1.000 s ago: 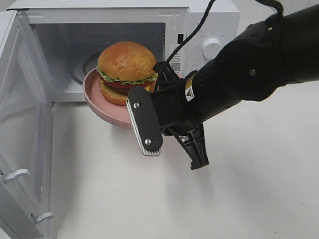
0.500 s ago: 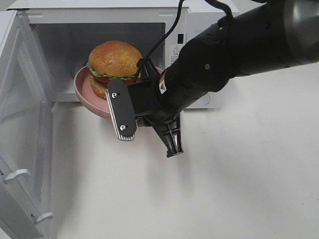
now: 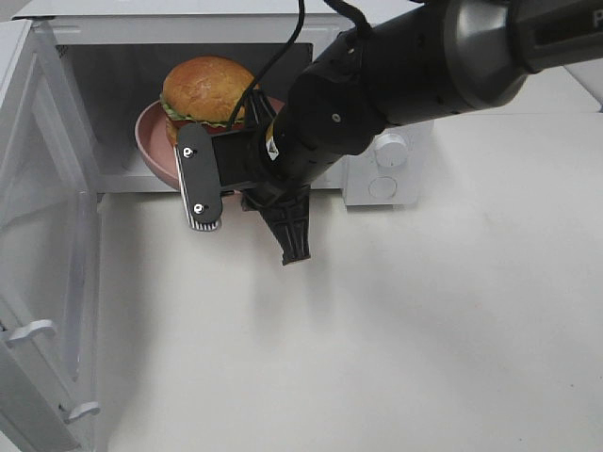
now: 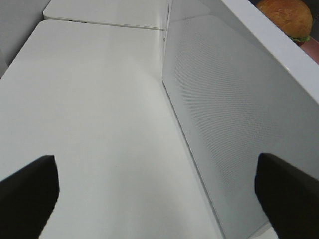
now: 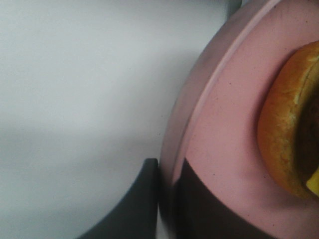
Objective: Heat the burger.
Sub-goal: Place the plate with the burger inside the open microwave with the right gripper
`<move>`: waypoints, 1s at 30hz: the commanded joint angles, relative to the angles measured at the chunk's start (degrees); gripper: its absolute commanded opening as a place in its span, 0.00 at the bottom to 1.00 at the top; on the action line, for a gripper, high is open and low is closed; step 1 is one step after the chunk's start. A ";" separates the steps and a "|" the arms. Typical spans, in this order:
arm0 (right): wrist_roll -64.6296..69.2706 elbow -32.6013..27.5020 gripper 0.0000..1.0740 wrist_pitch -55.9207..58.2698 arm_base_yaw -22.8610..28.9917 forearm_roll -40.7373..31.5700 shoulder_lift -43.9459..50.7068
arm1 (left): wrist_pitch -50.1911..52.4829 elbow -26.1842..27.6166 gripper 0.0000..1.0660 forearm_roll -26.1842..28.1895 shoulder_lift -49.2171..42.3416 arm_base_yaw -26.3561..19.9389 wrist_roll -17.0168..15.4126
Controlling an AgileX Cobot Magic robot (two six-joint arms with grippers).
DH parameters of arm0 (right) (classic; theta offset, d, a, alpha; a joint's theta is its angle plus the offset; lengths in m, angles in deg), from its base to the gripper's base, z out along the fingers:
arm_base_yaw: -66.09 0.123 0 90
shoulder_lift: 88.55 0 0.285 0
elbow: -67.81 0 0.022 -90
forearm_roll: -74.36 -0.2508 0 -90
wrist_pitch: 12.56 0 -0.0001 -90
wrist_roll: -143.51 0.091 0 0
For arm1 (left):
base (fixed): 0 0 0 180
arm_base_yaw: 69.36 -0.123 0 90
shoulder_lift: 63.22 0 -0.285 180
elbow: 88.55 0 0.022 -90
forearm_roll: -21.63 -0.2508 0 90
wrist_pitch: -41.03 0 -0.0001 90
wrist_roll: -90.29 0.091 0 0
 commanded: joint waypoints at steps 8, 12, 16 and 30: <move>1.03 7.28 0.00 0.40 -0.34 1.78 -4.07 | 0.52 -0.11 0.94 0.00 -1.09 -0.23 0.06; 3.78 11.06 0.00 2.06 -0.34 4.35 -6.70 | 0.52 -0.11 0.94 0.00 -1.09 -0.23 0.06; 4.35 13.75 0.00 2.75 -0.34 4.41 -8.14 | 0.52 -0.11 0.94 0.00 -1.09 -0.23 0.06; 4.35 28.71 0.00 9.74 -0.97 7.16 -16.10 | 0.52 -0.11 0.94 0.00 -1.09 -0.23 0.06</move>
